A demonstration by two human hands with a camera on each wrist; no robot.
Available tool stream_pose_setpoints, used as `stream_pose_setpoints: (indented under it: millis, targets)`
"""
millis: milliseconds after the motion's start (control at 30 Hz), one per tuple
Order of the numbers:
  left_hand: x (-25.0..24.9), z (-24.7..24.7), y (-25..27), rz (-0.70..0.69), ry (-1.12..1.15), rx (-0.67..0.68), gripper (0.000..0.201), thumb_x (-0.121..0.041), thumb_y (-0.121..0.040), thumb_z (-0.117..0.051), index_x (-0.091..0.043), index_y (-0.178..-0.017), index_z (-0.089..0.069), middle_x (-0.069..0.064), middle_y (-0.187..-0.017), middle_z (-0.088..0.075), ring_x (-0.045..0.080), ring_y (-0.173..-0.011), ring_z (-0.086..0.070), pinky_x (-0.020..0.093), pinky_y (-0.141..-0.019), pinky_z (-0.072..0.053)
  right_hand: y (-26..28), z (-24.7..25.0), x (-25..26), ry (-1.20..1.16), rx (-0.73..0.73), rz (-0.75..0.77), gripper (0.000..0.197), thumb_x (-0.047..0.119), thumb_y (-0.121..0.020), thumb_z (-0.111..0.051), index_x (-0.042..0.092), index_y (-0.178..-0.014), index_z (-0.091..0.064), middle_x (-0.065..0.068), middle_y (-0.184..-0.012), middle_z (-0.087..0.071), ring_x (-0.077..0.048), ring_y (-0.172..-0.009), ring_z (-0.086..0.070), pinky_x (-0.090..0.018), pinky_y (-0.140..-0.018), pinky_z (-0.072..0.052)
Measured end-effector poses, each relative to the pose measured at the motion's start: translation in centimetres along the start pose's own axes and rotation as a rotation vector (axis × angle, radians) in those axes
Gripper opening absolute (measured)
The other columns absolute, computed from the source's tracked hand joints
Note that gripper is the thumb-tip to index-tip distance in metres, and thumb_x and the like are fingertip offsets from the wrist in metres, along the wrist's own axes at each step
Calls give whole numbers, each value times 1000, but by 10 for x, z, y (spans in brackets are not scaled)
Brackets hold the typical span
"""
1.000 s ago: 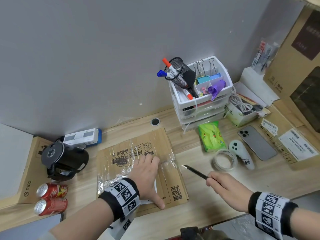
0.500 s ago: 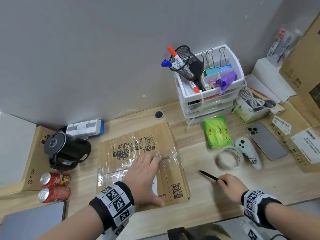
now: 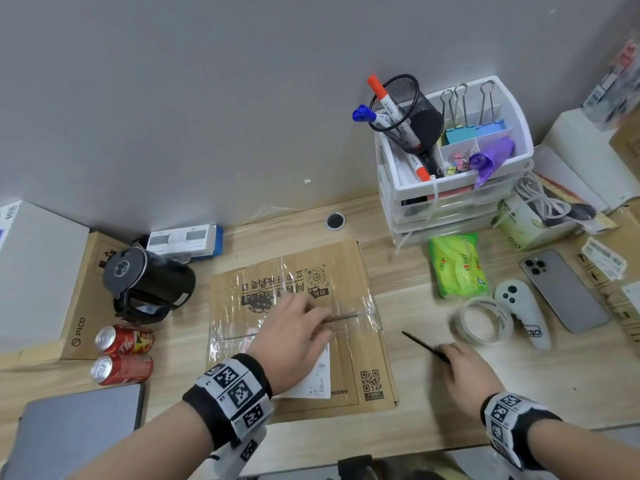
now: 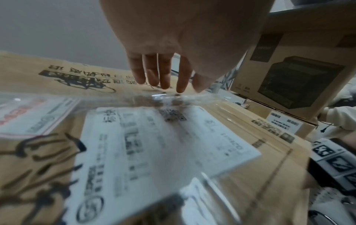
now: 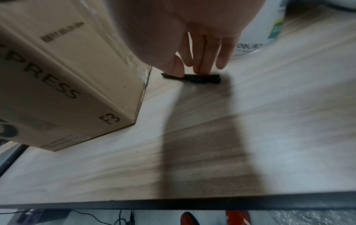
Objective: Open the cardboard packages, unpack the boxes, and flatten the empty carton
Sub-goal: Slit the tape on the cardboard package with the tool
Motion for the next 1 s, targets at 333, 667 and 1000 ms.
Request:
stream_pose_setpoints:
  millis: [333, 667, 1000]
  targets:
    - [25, 10, -27, 1, -40, 5, 40, -39, -95, -54, -27, -134, -57, -2, -146, -42, 18, -132, -38, 42, -113, -37, 37, 101, 164, -217, -108, 524, 46, 46, -87, -54, 22, -127, -58, 13, -118, -54, -4, -111, -51, -26, -97, -44]
    - [52, 10, -41, 38, -110, 132, 61, -60, -84, -65, -39, -138, -44, -2, -167, -13, 25, -155, -4, 53, -125, -10, 36, 98, 214, 368, 35, 458, 116, 82, -45, -68, 26, -140, -33, 0, -123, -36, -21, -114, -34, -38, -98, -39]
    - [51, 15, -50, 82, -304, 119, 84, -76, -73, -61, -37, -143, -36, 2, -160, -24, 30, -149, -20, 64, -121, -13, 22, 95, 250, 640, 166, 399, 104, 64, -32, -89, 14, -111, -44, -1, -113, -39, -23, -105, -35, -39, -90, -35]
Point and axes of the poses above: each hand's wrist, its own y-axis away from the middle knuckle, its own z-axis out of the back of the hand, x = y × z, the point moved 9 cm from there along -y, towards the middle knuckle
